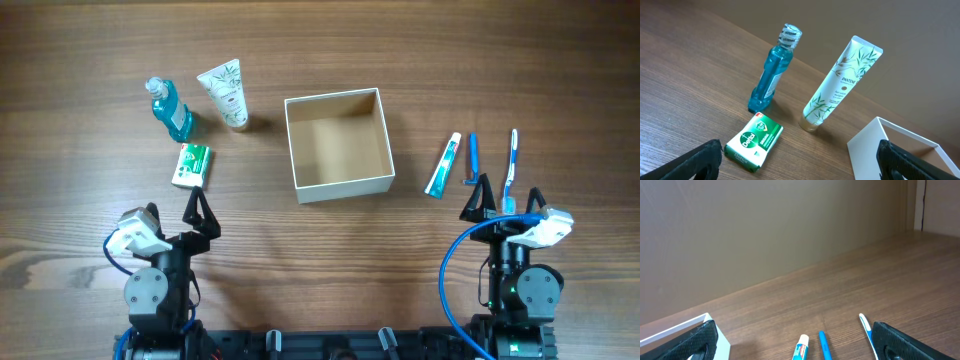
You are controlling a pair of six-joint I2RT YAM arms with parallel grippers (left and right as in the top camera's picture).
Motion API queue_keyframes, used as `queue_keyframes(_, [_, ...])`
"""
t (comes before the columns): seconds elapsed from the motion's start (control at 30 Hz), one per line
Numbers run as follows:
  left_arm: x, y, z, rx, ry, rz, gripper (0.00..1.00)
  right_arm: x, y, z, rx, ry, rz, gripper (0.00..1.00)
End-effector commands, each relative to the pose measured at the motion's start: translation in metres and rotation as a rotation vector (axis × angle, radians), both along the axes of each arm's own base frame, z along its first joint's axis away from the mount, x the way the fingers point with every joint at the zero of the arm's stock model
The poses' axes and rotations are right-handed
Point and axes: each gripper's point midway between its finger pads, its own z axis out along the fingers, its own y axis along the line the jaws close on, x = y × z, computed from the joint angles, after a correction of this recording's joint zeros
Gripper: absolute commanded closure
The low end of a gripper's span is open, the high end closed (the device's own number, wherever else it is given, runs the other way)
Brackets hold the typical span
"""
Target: Pack container
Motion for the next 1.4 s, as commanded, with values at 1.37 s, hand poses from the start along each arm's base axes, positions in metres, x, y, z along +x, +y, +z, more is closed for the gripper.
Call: queue_keyframes(1.37, [-0.0011,0.0033,-0.0005,-0.014,0.004,0.02,0.0,0.0015,0.0068,-0.0027,0.296,-0.031,0.036,0.0])
